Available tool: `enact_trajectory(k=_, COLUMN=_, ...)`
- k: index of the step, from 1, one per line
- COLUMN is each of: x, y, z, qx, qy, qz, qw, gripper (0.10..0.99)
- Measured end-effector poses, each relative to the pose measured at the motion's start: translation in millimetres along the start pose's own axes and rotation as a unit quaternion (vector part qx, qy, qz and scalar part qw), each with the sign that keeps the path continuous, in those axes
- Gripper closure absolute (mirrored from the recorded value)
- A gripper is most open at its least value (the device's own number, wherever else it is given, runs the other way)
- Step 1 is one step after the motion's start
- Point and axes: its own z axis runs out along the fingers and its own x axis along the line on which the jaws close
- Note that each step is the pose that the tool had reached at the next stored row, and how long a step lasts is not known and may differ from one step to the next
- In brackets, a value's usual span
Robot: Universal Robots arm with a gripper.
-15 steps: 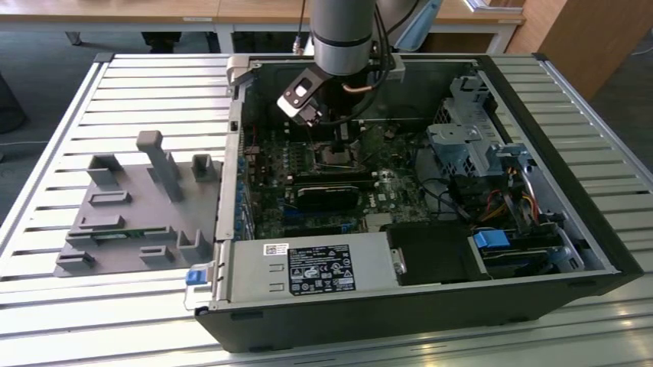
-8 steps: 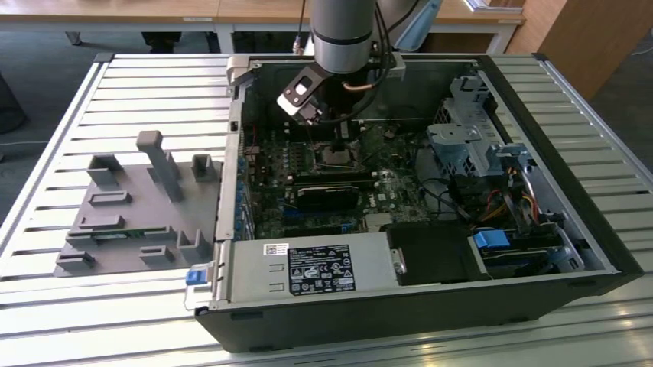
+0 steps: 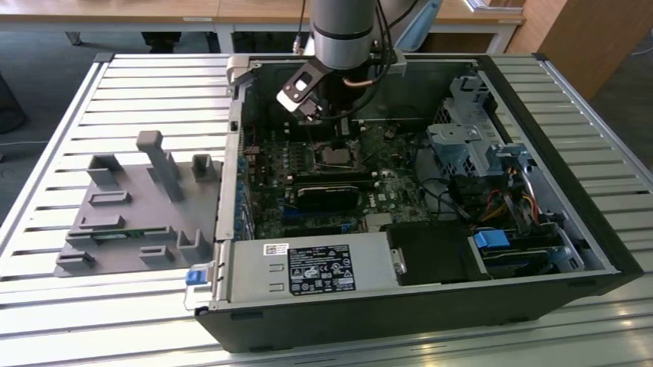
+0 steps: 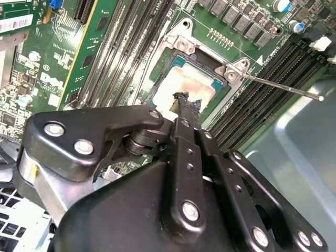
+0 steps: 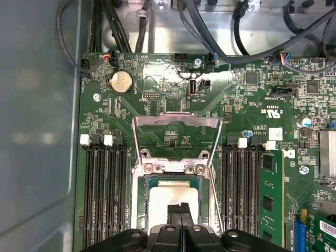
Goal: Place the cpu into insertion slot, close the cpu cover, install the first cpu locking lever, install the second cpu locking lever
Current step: 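Close the cpu cover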
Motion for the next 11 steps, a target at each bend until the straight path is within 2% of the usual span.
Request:
enact_trajectory(k=4, x=0.1, y=0.3, z=-5.0, qx=0.0000, qy=0.0000, qz=0.000, qw=1.0000, gripper=0.980)
enact_trajectory(k=11, x=0.3, y=1.1, z=-19.0, qx=0.0001, qy=0.0000, qz=0.000, qw=1.0000, gripper=0.980)
